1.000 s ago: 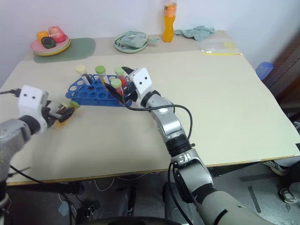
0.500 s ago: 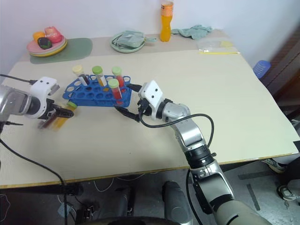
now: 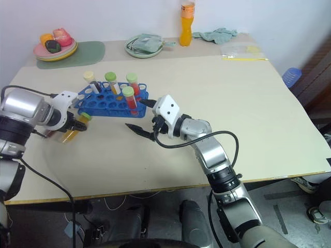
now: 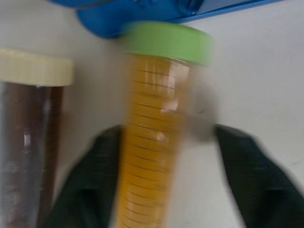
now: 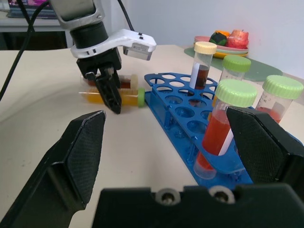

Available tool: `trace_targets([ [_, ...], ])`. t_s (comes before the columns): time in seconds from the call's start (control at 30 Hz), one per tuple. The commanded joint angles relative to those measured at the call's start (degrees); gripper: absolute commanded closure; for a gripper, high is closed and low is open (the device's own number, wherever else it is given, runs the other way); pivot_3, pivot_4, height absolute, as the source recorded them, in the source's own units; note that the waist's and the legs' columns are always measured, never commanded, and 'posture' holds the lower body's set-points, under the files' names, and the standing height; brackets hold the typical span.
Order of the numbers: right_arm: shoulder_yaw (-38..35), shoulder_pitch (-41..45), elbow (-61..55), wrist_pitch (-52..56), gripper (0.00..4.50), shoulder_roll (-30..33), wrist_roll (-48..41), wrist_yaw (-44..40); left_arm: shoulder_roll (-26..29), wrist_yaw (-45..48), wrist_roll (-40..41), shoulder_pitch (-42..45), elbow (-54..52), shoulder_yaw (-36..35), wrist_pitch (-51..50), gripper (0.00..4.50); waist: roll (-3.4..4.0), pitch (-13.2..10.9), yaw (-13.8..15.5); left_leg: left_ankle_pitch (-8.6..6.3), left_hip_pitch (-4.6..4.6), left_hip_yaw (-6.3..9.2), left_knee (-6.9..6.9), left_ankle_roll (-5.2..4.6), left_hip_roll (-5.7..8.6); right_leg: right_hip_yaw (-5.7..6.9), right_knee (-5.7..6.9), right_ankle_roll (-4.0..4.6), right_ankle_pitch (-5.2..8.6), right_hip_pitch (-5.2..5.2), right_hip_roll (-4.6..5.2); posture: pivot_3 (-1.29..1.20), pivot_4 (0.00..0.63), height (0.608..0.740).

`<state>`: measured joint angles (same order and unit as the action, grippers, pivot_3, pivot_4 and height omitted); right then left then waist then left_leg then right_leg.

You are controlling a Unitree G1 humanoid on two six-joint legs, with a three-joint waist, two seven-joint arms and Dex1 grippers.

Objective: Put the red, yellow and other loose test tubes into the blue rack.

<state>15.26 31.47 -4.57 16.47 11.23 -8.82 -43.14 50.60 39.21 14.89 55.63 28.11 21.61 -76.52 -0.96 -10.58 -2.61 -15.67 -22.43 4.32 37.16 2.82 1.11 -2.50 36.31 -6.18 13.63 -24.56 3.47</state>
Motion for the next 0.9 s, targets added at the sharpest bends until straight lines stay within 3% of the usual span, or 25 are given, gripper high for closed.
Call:
trace_targets([
  [0.03, 0.1, -0.2, -3.4, 0.1, 0.00, 0.2, -0.7, 0.2, 1.7, 1.7, -1.4, 0.4, -1.9, -0.7, 0.6, 3.65, 0.00, 0.0, 0.0, 0.00, 0.00, 0.00, 0.00, 0.00, 0.00, 0.00, 0.00, 0.00, 0.00, 0.00, 0.00, 0.00, 0.150, 0.740],
  [0.13, 0.0, -0.9, -4.4, 0.5, 0.00, 0.9, -0.6, 0.2, 8.6, 5.7, 1.6, -5.6, -14.2, -4.9, 0.8, 3.69, -0.01, 0.0, -0.3, 0.00, 0.00, 0.00, 0.00, 0.00, 0.00, -0.01, 0.00, 0.00, 0.00, -0.01, 0.00, 0.00, 0.150, 0.740],
  [0.23, -0.7, -1.9, -5.1, 1.1, 0.00, 1.8, -0.8, 0.5, 12.3, 9.4, 8.3, -18.4, -29.9, -22.9, 6.9, 3.69, -0.03, 0.0, -1.1, 0.00, -0.08, 0.05, -0.09, 0.01, -0.05, -0.16, 0.01, 0.00, 0.00, -0.20, 0.07, 0.00, 0.150, 0.740],
  [0.33, -0.8, -2.9, -5.1, 1.1, 0.00, 2.4, -0.7, 0.8, 5.5, 5.2, 8.8, -30.6, -43.2, -41.7, 19.9, 3.69, 0.03, 0.0, -0.5, 0.00, -0.11, 0.07, -0.02, 0.01, -0.05, -0.12, 0.00, 0.00, 0.00, -0.20, 0.17, 0.00, 0.150, 0.740],
  [0.43, -1.1, -3.7, -4.2, 1.3, 0.00, 2.4, -0.6, 1.5, -7.0, -4.3, 11.6, -33.7, -52.9, -50.6, 21.3, 3.69, 0.00, 0.0, 0.6, 0.00, -0.07, 0.04, 0.01, 0.02, -0.04, -0.05, -0.06, 0.00, -0.02, -0.08, 0.19, 0.00, 0.150, 0.740],
  [0.5, -1.2, -4.1, -3.1, 1.1, 0.00, 2.4, -0.4, 2.0, -15.1, -13.1, 7.1, -35.1, -57.1, -48.9, 27.3, 3.69, -0.08, 0.0, 1.5, 0.00, 0.04, 0.04, 0.09, 0.01, 0.02, 0.01, -0.09, -0.02, -0.03, 0.14, 0.20, 0.00, 0.150, 0.740],
  [0.57, -0.9, -4.5, -2.1, 0.8, 0.00, 2.2, 0.0, 2.5, -23.5, -24.8, -2.0, -36.1, -58.4, -42.7, 35.6, 3.69, -0.16, 0.1, 2.1, 0.00, 0.11, 0.03, 0.16, 0.02, 0.08, 0.01, -0.08, -0.05, -0.06, 0.26, 0.25, 0.00, 0.150, 0.740],
  [0.67, -0.4, -4.7, -1.2, 0.5, 0.00, 1.9, 0.3, 2.9, -31.3, -34.4, -12.4, -35.1, -53.7, -32.3, 47.8, 3.69, -0.30, 0.2, 2.4, 0.00, 0.04, 0.01, 0.22, 0.03, 0.11, 0.01, -0.10, -0.07, -0.11, 0.24, 0.22, 0.00, 0.150, 0.740],
  [0.77, 0.0, -4.6, -0.8, 0.4, 0.00, 1.4, 0.4, 3.1, -35.8, -40.3, -19.0, -33.4, -44.8, -26.4, 57.2, 3.69, -0.29, 0.2, 2.3, 0.01, 0.04, -0.02, 0.20, 0.03, 0.12, 0.01, -0.10, -0.06, -0.12, 0.22, 0.20, 0.00, 0.150, 0.740],
  [0.9, 0.1, -4.7, -1.3, 0.6, 0.00, 1.4, 0.5, 3.3, -40.4, -42.5, -19.2, -29.9, -36.4, -24.1, 62.3, 3.69, -0.28, 0.2, 1.7, 0.01, 0.06, -0.07, 0.14, 0.03, 0.08, -0.02, -0.08, -0.06, -0.12, 0.14, 0.14, 0.00, 0.150, 0.740],
])
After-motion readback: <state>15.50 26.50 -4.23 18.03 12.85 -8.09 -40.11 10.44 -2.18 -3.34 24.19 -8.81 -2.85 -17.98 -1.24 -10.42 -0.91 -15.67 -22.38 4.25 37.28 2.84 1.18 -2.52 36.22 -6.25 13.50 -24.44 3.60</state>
